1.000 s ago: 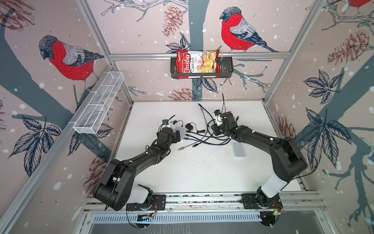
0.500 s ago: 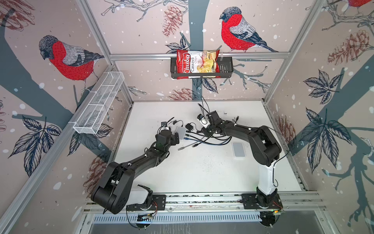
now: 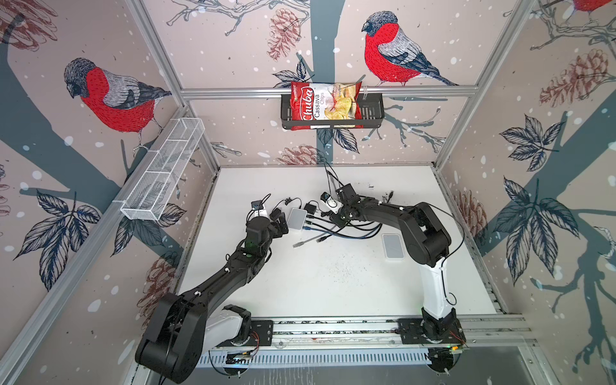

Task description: Insert the plug into the switch port

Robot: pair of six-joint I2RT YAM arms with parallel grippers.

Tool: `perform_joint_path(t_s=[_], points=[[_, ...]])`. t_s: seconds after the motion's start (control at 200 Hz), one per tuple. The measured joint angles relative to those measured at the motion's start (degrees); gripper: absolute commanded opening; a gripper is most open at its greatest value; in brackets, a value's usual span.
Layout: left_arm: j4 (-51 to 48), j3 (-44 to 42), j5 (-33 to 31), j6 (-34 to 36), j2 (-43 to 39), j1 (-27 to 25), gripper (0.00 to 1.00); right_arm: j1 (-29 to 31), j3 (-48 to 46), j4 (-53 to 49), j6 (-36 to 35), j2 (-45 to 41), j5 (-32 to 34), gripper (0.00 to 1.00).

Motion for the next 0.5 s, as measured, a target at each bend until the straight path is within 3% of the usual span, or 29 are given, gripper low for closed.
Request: perform_joint_path(t_s=[0.22,0.5], points=[[-0.09,-0.76,0.04,-0.46,-0.98,0.28,0.96,0.02,1.70,1.05,0.07,1.49,-0.02,0.01],[-0.07,-0.94,0.26,-0.81,-1.03,0.33,0.96,0.00,2.73,1.05,1.60,1.16,0.59,0.00]])
